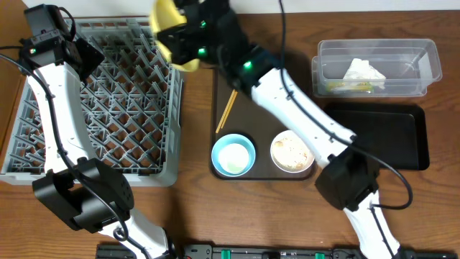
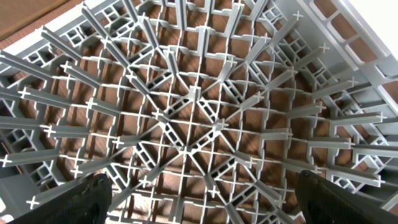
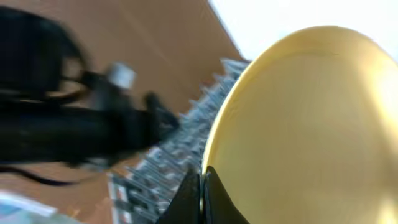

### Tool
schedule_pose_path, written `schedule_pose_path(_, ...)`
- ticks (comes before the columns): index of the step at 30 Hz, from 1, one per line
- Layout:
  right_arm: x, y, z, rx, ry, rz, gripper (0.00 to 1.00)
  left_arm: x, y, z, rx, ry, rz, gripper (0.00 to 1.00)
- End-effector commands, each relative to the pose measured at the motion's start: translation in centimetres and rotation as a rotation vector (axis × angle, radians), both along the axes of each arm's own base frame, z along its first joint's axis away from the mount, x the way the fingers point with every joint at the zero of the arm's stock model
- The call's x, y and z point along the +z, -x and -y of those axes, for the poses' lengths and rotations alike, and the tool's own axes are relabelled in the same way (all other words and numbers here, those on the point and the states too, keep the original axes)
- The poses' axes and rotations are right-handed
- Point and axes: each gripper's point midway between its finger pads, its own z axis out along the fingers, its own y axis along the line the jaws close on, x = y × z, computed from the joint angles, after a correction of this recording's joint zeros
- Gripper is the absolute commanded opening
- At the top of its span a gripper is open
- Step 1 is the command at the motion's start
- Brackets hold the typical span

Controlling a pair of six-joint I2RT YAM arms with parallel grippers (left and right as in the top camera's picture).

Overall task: Sort waste into correct bins and load items into the dishwasher
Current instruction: 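Carry the yellow plate left and stand it upright in the dish rack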

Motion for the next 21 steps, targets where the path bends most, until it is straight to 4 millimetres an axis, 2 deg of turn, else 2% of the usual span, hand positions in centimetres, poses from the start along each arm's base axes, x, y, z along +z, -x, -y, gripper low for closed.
schedule_pose_path(1, -0.2, 0.7, -2.5, -0.036, -0.069, -0.037, 0.01, 0.0, 0.4, -0.3, 0.014, -0.004, -0.005, 0.96)
schedule_pose_path(2, -0.7, 0.8, -3.9, -0.031, -0.112, -0.043, 0.01, 0.0, 0.4, -0.3, 0.014, -0.004, -0.005, 0.95)
schedule_pose_path(5, -2.5, 0.8, -5.5, -0.019, -0.153, -0.066, 0.01, 0.0, 0.4, -0.3, 0.014, -0.004, -0.005, 0.95)
schedule_pose_path(8, -6.7, 0.0, -7.0, -0.022, -0.174, -0.102, 0.01, 0.0, 0.4, -0.3, 0.014, -0.004, -0.005, 0.95)
schedule_pose_path(10, -9.1, -0.7, -7.2, -0.049, -0.158, -0.132, 0.01, 0.0, 0.4, -0.3, 0.014, -0.004, -0.005, 0.95)
schedule_pose_path(11, -9.7, -1.0, -7.1, -0.067, -0.145, -0.131, 0.01, 0.0, 0.4, -0.3, 0.014, -0.004, -0.005, 0.96)
schedule_pose_path(12, -10.0, -1.3, -7.0, -0.085, -0.123, -0.112, 0.01, 0.0, 0.4, -0.3, 0.014, -0.003, -0.005, 0.96)
schedule_pose_path(16, -9.0, -1.4, -7.0, -0.137, -0.084, 0.003, 0.01, 0.0, 0.4, -0.3, 0.014, -0.003, -0.005, 0.95)
schedule_pose_path(17, -8.9, -1.4, -7.0, -0.149, -0.082, 0.007, 0.03, 0.0, 0.4, -0.3, 0.014, -0.003, -0.005, 0.96)
schedule_pose_path(18, -8.9, -1.4, -7.0, -0.153, -0.081, 0.007, 0.1, 0.0, 0.4, -0.3, 0.014, -0.004, -0.005, 0.96)
schedule_pose_path(20, -8.8, -1.4, -6.8, -0.152, -0.073, 0.001, 0.33, 0.0, 0.4, -0.3, 0.014, -0.004, -0.005, 0.95)
schedule_pose_path(21, -8.7, -1.5, -6.6, -0.156, -0.065, -0.005, 0.39, 0.0, 0.4, -0.3, 0.014, -0.004, -0.005, 0.96)
